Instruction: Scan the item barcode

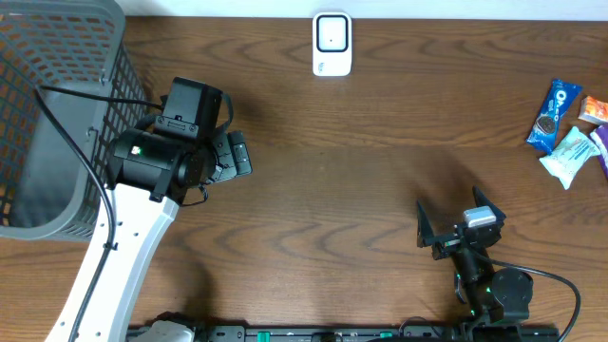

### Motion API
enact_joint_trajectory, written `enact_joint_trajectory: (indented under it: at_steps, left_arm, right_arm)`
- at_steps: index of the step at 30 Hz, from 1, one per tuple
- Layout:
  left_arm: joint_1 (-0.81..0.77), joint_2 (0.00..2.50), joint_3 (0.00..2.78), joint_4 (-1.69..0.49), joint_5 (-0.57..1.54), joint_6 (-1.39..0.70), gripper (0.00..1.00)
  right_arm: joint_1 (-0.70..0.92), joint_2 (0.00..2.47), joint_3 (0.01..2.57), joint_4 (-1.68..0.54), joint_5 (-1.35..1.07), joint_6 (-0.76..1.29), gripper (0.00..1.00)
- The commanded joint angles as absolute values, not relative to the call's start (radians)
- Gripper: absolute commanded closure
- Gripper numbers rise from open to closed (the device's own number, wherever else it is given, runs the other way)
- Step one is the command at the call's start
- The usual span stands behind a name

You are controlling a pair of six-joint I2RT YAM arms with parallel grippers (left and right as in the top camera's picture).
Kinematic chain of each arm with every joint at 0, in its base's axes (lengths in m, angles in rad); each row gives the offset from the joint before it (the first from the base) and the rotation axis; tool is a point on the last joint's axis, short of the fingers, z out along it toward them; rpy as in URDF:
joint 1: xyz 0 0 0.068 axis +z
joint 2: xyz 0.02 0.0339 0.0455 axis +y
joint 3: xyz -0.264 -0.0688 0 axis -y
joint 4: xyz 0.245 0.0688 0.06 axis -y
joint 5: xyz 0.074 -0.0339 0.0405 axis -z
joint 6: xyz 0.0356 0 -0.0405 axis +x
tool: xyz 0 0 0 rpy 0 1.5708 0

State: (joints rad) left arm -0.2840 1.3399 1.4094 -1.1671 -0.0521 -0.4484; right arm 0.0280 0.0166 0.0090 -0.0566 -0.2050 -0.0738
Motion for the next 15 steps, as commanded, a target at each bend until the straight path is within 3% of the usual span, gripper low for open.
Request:
enact_joint_trajectory:
  at_steps: [1,15]
  left_arm:
    - [-0.280,1.346,1.409,-1.169,-0.065,-0.458,0.02]
    - [-0.280,1.346,1.409,-1.169,-0.065,-0.458,0.02]
  right_arm:
    - [0.015,0.005,0.006,-0.067,-0.164,-0.087,0.01]
    - [0.015,0.005,0.006,-0.070,-0.147,0.028,0.01]
